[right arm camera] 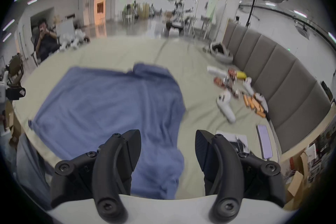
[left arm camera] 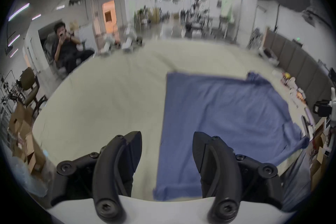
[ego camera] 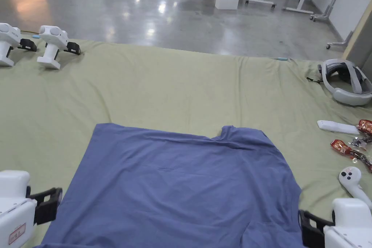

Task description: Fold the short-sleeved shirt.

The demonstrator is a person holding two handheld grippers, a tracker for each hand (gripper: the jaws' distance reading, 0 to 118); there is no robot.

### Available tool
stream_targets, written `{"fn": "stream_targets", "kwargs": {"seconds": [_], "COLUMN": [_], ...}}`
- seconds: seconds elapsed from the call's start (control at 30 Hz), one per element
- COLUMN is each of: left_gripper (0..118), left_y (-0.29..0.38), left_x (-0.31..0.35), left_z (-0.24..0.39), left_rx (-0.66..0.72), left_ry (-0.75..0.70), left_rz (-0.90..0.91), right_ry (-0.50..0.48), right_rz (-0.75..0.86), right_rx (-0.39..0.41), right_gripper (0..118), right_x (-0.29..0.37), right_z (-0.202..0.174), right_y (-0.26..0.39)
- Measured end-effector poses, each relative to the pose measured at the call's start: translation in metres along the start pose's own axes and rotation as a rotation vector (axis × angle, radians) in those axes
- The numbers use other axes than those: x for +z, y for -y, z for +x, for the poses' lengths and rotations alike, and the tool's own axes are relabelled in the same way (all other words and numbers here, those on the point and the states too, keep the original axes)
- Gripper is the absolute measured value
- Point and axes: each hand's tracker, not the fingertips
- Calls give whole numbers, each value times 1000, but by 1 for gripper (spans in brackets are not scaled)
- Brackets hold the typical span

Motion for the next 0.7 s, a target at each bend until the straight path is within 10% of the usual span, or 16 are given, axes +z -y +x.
{"fn": "stream_targets", "kwargs": {"seconds": [0.23, 0.5, 0.6, 0.7], "left_gripper": [68, 65, 21, 14], "left_y": [-16, -29, -29, -30], "left_x": [-11, -10, -5, -8], "left_z": [4, 35, 47, 56], "left_rx": [61, 144, 89, 38], "left_ry": [51, -102, -129, -156], "left_rz": [231, 351, 480, 497], "right_ry": [-2, 30, 17, 36], "right_rz": [396, 480, 536, 557], "right_rx": [-62, -74, -127, -140], "right_gripper": [70, 67, 56, 22], "right_x": [12, -1, -1, -2], "right_z": [-42, -87, -94, -101], "right_y": [-34, -50, -51, -54]}}
